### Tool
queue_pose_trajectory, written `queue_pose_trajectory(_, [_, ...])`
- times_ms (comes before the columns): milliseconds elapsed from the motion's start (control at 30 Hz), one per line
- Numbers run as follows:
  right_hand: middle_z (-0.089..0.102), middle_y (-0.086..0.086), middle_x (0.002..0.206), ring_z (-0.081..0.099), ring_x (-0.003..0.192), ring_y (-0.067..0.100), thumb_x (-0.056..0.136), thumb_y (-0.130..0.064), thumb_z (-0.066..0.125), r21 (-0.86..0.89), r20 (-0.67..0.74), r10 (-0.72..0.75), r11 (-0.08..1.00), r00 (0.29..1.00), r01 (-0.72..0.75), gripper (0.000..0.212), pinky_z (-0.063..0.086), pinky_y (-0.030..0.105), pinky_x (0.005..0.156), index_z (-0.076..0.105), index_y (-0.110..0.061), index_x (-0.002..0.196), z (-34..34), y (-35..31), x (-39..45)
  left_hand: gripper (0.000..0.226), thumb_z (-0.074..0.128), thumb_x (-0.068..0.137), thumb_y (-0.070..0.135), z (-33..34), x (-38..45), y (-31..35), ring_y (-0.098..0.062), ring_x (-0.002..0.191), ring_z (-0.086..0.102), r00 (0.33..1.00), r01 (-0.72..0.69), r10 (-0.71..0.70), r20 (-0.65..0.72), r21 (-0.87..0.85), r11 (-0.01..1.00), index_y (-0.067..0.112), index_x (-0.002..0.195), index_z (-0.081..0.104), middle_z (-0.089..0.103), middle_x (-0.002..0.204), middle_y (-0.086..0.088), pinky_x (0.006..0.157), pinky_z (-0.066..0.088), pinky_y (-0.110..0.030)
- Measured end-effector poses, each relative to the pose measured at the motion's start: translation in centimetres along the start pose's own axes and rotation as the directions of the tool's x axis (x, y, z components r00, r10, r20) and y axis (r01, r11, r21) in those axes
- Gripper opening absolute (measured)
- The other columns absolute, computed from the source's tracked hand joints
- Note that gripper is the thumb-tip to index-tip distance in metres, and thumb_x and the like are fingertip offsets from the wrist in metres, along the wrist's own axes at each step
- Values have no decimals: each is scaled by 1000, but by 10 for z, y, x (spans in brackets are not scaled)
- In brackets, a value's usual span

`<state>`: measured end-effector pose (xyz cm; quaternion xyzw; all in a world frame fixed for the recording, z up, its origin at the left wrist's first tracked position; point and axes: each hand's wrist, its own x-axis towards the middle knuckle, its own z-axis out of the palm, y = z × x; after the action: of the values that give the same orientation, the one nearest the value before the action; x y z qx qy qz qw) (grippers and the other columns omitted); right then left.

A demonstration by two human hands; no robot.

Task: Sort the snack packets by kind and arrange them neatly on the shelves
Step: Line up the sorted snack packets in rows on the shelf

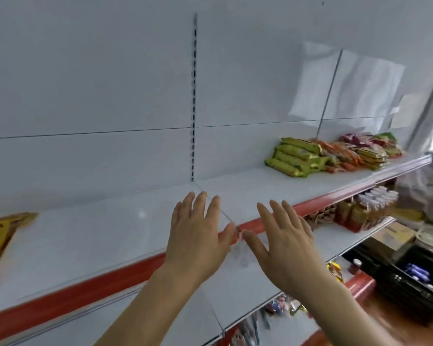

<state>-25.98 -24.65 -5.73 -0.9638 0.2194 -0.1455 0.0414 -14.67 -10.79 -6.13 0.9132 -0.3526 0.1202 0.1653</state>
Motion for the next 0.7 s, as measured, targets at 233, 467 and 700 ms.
queue_pose_trajectory(233, [6,-2,168,-5,155,22,96,-70,14,-71,-34,105,992,994,-107,75,3,42,125,2,-30,159,-22,128,25,70,23,106,59,42,74,112,-26,160,-2,995,-90,92,36,-29,995,23,166,10,8,173,-4,130,3,-46])
queue_pose_trajectory(467, [10,1,167,-2,155,23,96,-71,16,-53,-60,149,987,987,-152,75,7,44,124,8,-29,158,-16,218,92,70,26,106,58,91,170,173,-27,159,5,987,-154,153,51,21,988,21,165,16,15,172,-7,130,7,-47])
queue_pose_trajectory(700, [17,1,165,4,154,23,97,-69,22,-42,-77,134,990,988,-138,75,13,45,123,13,-26,158,-9,284,192,68,26,107,56,130,282,206,-30,158,14,987,-159,159,14,-21,987,20,164,21,23,170,-9,128,13,-48])
